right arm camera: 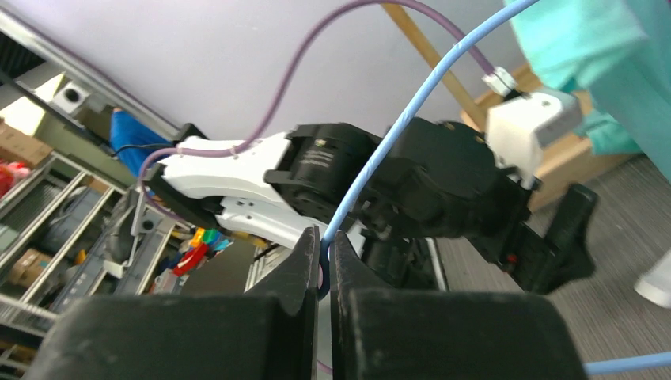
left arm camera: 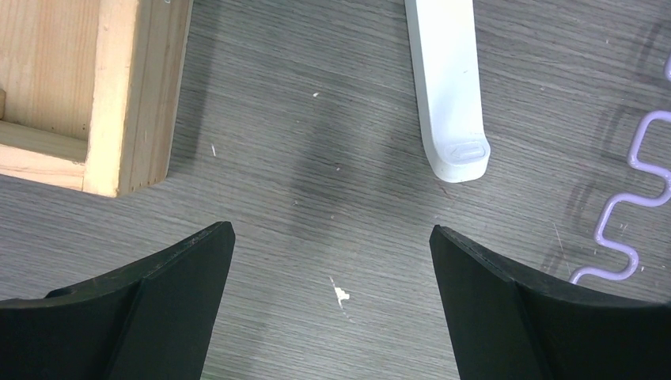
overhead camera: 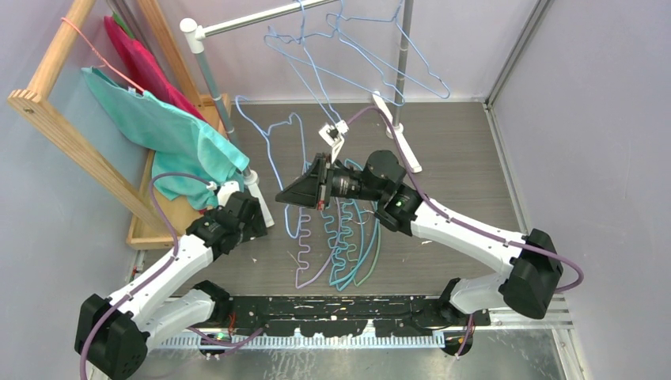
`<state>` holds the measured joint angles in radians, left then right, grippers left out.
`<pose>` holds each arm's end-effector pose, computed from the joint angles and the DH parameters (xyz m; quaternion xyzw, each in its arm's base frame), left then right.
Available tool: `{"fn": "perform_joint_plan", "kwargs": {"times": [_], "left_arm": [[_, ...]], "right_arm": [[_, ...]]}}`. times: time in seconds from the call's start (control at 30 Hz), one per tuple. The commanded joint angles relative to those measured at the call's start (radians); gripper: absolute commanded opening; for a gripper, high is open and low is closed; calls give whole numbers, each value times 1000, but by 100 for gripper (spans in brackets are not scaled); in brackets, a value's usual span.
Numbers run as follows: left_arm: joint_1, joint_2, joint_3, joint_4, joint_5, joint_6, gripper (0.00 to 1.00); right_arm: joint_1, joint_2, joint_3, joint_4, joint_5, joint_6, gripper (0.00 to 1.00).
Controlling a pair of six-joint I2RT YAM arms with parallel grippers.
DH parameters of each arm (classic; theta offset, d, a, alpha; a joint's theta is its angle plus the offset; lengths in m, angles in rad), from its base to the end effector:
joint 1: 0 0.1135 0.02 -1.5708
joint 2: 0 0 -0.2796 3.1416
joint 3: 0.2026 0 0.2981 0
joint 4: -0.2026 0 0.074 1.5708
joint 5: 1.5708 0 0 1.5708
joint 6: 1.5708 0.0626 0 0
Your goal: Organize the hangers
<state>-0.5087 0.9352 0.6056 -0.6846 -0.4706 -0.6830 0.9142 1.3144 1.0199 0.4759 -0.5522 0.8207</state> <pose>0.2045 -0.0815 0.1905 -0.1452 0.9259 0.0356 0.3469 0.2005 0.3140 0.3796 -0.2380 0.6054 0.6766 0.3450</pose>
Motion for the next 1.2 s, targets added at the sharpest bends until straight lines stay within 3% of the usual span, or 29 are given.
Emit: {"fn": "perform_joint_plan", "kwargs": {"times": [0.0,0.17,0.33,0.9,1.03,1.17], "left_arm": [[-2,4,24,30,-13,13,98],[-2,-12,25,16,-20,16,98],[-2,-36,19,10,-22,15,98],[-2,-47,18,11,-27,20,98],[-2,-45,18,12,-27,20,98],[-2,-42,19,12,-25,20,98]], "right_arm": [[0,37,171,143,-120,64,1],[-9,125,285,223,-158,134,1],[-41,250,396,402,-218,305,1],[-213,512,732,526,-222,448,1],[-241,591,766,571,-206,520,1],[-274,642,712,718,-167,664,1]]}}
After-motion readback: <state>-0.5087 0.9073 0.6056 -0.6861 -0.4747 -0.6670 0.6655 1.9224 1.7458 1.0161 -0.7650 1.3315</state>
